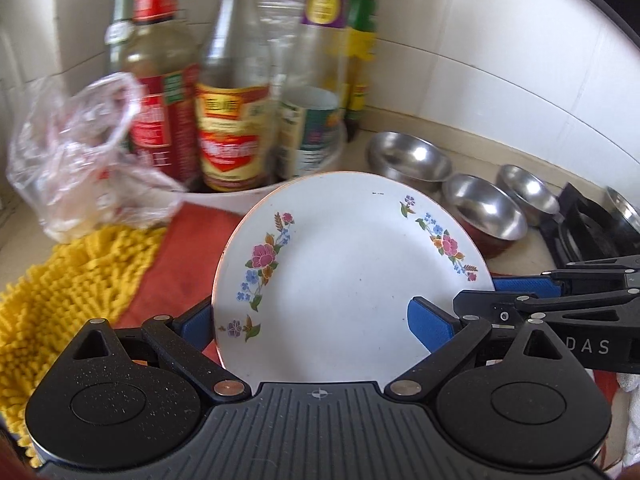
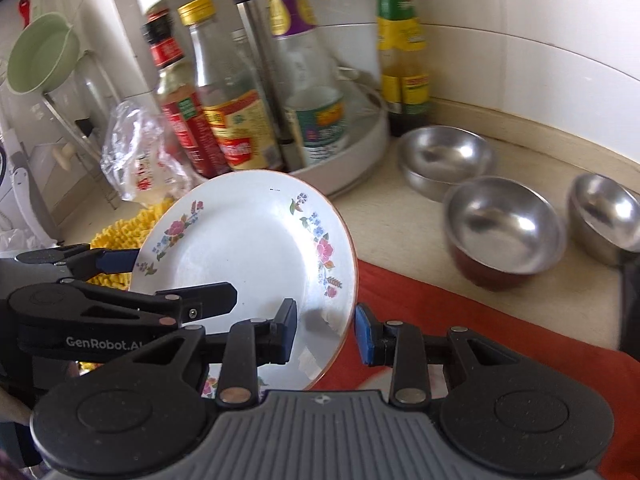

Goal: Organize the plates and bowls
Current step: 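Lift the floral plate and carry it over the stacked rose plates, then lower the floral plate onto the stack and open the right gripper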

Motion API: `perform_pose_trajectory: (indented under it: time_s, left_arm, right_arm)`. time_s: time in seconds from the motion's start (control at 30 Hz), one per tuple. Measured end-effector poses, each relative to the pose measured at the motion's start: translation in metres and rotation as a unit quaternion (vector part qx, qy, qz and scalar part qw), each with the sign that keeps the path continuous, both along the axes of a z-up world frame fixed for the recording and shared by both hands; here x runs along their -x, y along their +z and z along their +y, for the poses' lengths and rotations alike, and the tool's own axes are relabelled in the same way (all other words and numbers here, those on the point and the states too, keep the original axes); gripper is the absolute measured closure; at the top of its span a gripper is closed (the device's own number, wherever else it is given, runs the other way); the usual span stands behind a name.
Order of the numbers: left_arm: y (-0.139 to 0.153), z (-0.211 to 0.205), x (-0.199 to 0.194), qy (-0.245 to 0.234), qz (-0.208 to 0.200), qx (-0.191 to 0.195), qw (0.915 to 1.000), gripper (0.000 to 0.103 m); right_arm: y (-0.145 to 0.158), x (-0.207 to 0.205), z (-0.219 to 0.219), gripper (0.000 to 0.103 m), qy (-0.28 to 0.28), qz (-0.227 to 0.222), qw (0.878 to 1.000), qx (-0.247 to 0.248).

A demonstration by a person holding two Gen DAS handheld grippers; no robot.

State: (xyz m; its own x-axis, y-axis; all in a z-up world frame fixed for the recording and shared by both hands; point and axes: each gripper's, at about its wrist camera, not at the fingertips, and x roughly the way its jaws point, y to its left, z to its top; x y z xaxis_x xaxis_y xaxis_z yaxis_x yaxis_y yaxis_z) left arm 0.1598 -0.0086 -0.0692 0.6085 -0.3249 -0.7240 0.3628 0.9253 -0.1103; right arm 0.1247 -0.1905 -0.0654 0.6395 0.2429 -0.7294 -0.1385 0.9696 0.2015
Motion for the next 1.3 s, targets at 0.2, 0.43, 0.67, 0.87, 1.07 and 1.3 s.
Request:
perform_pose_trajectory:
  time_s: [0.2, 0.43, 0.67, 0.87, 1.07, 1.3]
  left_arm:
    - [-0.007, -0.043, 0.011, -0.044, 0.008, -0.004, 0.999, 0.004]
    - [-0.015, -0.078, 0.03, -0.083, 0.019, -0.014, 0.9963, 0.004]
    - [-0.022, -0.101, 0.044, -0.107, 0.029, -0.02, 0.9937, 0.004]
    - [-0.03, -0.117, 0.05, -0.117, 0.036, -0.027, 0.9921, 0.004]
    - [-0.04, -0.128, 0.055, -0.121, 0.05, -0.034, 0.9908, 0.004]
    - [-0.049, -0.135, 0.056, -0.12, 0.062, -0.038, 0.9901, 0.009]
  right_arm:
    - [0.001, 0.027, -0.038, 0.072, -0.038, 0.007, 0.999, 0.003]
    - [-0.009, 0.052, -0.07, 0.072, -0.072, 0.028, 0.997, 0.0]
    - [-0.018, 0.07, -0.093, 0.072, -0.091, 0.043, 0.995, 0.001]
    - [-0.024, 0.078, -0.105, 0.072, -0.101, 0.053, 0.993, 0.004]
    - [-0.032, 0.083, -0.114, 0.072, -0.104, 0.064, 0.992, 0.009]
    - [-0.034, 0.088, -0.119, 0.072, -0.101, 0.047, 0.993, 0.043]
